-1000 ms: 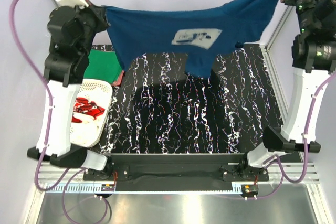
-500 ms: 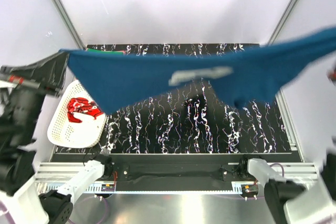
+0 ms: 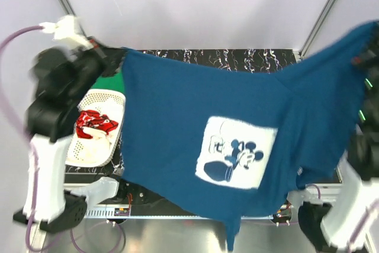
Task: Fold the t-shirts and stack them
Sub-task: Flatten the tshirt out
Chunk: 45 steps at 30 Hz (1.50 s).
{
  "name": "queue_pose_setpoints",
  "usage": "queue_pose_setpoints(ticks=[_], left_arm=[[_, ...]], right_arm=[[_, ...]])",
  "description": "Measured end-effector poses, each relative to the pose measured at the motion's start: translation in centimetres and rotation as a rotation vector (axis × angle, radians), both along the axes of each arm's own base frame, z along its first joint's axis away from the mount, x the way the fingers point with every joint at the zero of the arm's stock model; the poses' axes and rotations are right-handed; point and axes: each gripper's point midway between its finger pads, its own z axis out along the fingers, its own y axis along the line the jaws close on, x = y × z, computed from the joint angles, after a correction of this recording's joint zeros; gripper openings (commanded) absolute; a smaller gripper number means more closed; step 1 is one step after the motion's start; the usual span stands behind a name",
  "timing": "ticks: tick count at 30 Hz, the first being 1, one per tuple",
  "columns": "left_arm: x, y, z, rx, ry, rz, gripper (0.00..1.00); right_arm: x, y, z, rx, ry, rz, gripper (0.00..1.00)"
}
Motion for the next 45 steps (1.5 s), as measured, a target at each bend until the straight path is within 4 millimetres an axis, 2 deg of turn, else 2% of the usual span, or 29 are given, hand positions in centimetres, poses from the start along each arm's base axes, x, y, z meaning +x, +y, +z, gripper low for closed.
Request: queue_pose_setpoints(ticks=[4,5,6,7,9,10,11,13,16,19,21,23,25,29,33,42,45], left_arm=[[7.5,-1.3,-7.6,0.070,0.204,0.044,0.00],[9.5,-1.6,-9.6,0.086,0.251,0.056,0.00],[11.4,-2.0,-11.4,0.098,0.287,0.062,0.00],[13.4,-2.5,-13.6,0.112,0.327,0.067,0.00],[16.6,-3.2,-17.3,0.131,0.389,0.071,0.00],[18.7,-3.6,-20.2,0.145,0.438,0.074,0.00],[19.3,-3.7,-21.0,0.149,0.449,0.075,0.00],[22.1,-4.1,-24.8,0.171,0.511,0.084,0.00],[26.4,-4.4,-29.5,0.189,0.580,0.096,0.00],[30.9,-4.2,-33.5,0.190,0.618,0.107,0.00],[33.0,-3.7,-35.6,0.183,0.632,0.116,0.00],[34.7,-2.8,-37.8,0.172,0.644,0.121,0.00],[35.7,-2.1,-39.0,0.160,0.648,0.122,0.00],[38.0,-1.1,-39.4,0.130,0.599,0.118,0.00],[39.6,-0.8,-38.8,0.109,0.542,0.110,0.00],[40.4,-1.3,-38.1,0.090,0.494,0.074,0.00],[40.4,-1.2,-38.0,0.079,0.487,0.052,0.00]], right_arm=[[12.2,-0.9,-6.6,-0.010,0.223,-0.001,0.00],[16.3,-1.1,-9.3,-0.015,0.294,0.007,0.00],[18.5,-1.2,-11.1,-0.018,0.335,0.011,0.00],[21.8,-1.3,-14.0,-0.023,0.394,0.023,0.00],[27.6,-1.2,-21.0,-0.027,0.531,0.057,0.00],[30.0,-1.2,-24.5,-0.026,0.593,0.076,0.00],[31.6,-1.1,-27.0,-0.024,0.636,0.090,0.00],[35.0,-0.8,-32.1,-0.017,0.707,0.131,0.00],[39.1,-0.4,-37.4,-0.006,0.749,0.188,0.00],[42.7,0.1,-41.4,0.011,0.764,0.240,0.00],[45.2,0.5,-43.5,0.023,0.764,0.278,0.00],[47.6,0.8,-45.0,0.029,0.755,0.307,0.00],[49.8,1.1,-46.0,0.036,0.740,0.331,0.00],[52.7,1.6,-46.1,0.048,0.697,0.369,0.00],[53.4,1.7,-45.4,0.068,0.667,0.379,0.00],[53.5,1.3,-45.0,0.085,0.657,0.364,0.00],[52.9,1.2,-45.3,0.103,0.671,0.363,0.00]])
